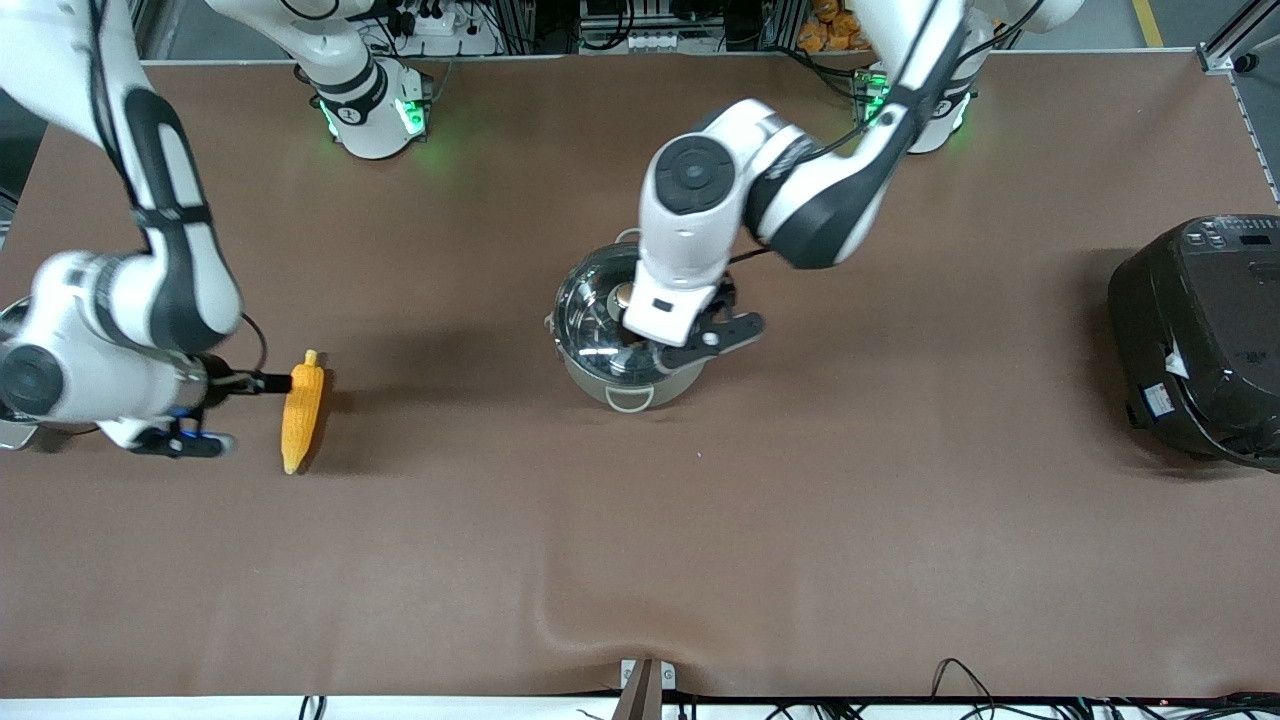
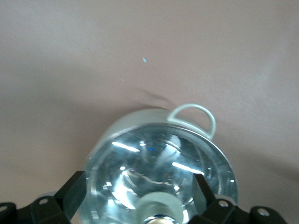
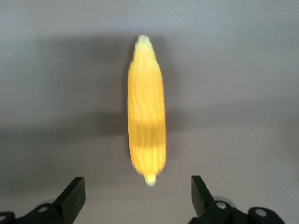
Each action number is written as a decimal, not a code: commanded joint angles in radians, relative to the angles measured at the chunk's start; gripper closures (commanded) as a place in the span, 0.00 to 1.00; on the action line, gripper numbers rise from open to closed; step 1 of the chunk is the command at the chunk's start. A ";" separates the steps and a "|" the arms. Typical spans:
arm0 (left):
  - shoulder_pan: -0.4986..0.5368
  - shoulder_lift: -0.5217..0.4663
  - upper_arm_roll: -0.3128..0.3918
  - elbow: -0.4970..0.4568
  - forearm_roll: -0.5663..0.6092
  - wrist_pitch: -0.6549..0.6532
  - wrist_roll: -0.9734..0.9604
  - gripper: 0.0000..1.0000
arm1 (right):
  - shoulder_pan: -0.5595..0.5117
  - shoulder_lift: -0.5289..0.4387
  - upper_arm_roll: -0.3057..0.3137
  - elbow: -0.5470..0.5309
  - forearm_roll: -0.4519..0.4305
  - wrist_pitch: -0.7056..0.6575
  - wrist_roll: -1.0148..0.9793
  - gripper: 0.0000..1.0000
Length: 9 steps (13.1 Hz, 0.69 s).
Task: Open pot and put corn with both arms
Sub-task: 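Grasp the lid knob with the left gripper while the right gripper grasps the corn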
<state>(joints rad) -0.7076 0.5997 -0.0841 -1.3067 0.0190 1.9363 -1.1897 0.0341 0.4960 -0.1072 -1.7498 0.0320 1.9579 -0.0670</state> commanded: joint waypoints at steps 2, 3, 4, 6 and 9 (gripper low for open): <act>-0.075 0.055 0.017 0.040 -0.013 0.032 -0.137 0.00 | 0.009 0.061 -0.005 0.023 0.013 0.053 -0.095 0.00; -0.082 0.055 0.015 0.035 -0.011 0.018 -0.154 0.00 | -0.015 0.079 -0.005 0.024 0.013 0.077 -0.141 0.00; -0.085 0.055 0.015 0.034 -0.014 0.010 -0.168 0.00 | -0.042 0.099 -0.005 0.024 0.014 0.111 -0.184 0.00; -0.099 0.055 0.014 0.026 -0.013 -0.023 -0.171 0.00 | -0.046 0.148 -0.005 0.035 0.029 0.143 -0.203 0.00; -0.107 0.051 0.012 0.012 -0.007 -0.046 -0.194 0.00 | -0.040 0.176 -0.005 0.033 0.129 0.156 -0.198 0.00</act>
<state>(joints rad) -0.8018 0.6503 -0.0833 -1.2992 0.0190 1.9130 -1.3495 -0.0094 0.6448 -0.1160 -1.7427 0.0991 2.1174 -0.2537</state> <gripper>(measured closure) 0.000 0.000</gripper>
